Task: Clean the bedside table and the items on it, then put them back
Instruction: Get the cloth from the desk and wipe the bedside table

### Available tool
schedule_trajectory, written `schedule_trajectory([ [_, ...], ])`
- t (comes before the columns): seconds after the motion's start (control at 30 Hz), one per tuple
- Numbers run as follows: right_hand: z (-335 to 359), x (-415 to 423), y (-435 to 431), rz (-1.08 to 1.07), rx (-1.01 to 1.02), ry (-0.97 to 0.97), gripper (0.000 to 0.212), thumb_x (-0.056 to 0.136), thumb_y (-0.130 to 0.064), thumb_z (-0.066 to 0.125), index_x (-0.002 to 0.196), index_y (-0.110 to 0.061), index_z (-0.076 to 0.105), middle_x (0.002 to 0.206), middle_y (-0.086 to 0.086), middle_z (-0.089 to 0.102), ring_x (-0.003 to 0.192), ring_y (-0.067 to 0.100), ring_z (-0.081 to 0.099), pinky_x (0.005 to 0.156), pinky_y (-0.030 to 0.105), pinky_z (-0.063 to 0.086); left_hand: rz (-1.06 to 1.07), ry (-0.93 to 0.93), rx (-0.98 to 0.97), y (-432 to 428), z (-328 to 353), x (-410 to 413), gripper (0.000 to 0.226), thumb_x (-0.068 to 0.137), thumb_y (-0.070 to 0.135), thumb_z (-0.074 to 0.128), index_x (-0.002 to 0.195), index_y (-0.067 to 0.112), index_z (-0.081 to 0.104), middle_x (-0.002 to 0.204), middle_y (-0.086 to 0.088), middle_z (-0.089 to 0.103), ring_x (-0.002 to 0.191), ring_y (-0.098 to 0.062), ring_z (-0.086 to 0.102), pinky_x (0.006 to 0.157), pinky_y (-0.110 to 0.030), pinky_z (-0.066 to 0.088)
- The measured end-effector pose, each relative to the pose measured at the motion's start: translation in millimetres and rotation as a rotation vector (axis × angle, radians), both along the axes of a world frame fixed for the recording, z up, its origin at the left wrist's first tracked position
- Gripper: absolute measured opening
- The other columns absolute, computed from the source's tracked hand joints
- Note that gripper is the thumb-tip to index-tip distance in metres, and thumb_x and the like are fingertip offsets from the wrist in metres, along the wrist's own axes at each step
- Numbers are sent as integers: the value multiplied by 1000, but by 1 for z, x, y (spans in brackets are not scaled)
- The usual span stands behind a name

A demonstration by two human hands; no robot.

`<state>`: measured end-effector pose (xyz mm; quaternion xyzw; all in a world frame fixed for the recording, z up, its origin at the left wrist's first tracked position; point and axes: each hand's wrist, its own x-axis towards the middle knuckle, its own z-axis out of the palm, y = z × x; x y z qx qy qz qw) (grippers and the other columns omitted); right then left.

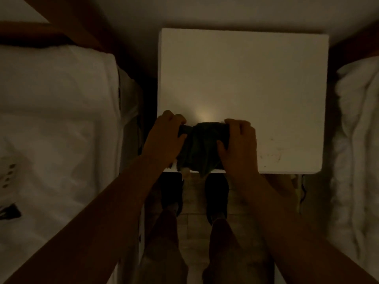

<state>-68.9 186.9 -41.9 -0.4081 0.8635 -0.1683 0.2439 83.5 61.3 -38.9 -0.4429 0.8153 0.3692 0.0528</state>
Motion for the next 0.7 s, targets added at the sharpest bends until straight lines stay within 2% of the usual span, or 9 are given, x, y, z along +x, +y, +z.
schedule_trajectory([
  [0.1,-7,19,-7,19,-56,157,51,81,-15,67,131,-9,54,138,20,45,134,36,37,117,59,15,-82,7,-106,3,-8,8,28,91,12,59,118,6,60,118,-17,53,111,-31,47,93,-30,35],
  [0.2,-20,49,-15,120,-142,188,42,85,-19,66,125,-8,60,141,19,47,138,40,35,115,63,18,-117,55,-189,7,-19,16,28,89,10,62,115,0,64,117,-22,57,109,-39,52,95,-46,43],
  [0.3,-37,68,-15,187,-101,211,48,93,-41,51,137,-22,51,151,12,39,145,35,23,115,64,10,-82,96,-204,13,-28,22,35,94,21,54,121,0,62,124,-22,57,117,-39,51,105,-41,37],
  [0.4,-53,65,-11,240,-67,249,62,91,-59,40,146,-31,36,157,7,29,148,30,15,116,61,5,-60,95,-248,20,-31,25,41,97,24,42,129,2,55,131,-20,54,122,-36,49,109,-36,31],
  [0.57,-60,44,2,268,-93,315,68,88,-65,42,147,-33,35,157,5,29,148,29,17,116,60,6,-71,-25,-293,37,-28,13,45,98,28,42,135,5,50,138,-24,46,128,-40,43,108,-49,36],
  [0.7,-62,8,25,287,-55,370,74,85,-70,41,149,-34,29,159,4,23,148,29,13,115,63,8,-50,-101,-311,48,-29,1,52,99,38,39,142,9,42,143,-23,39,133,-38,35,110,-51,34],
])
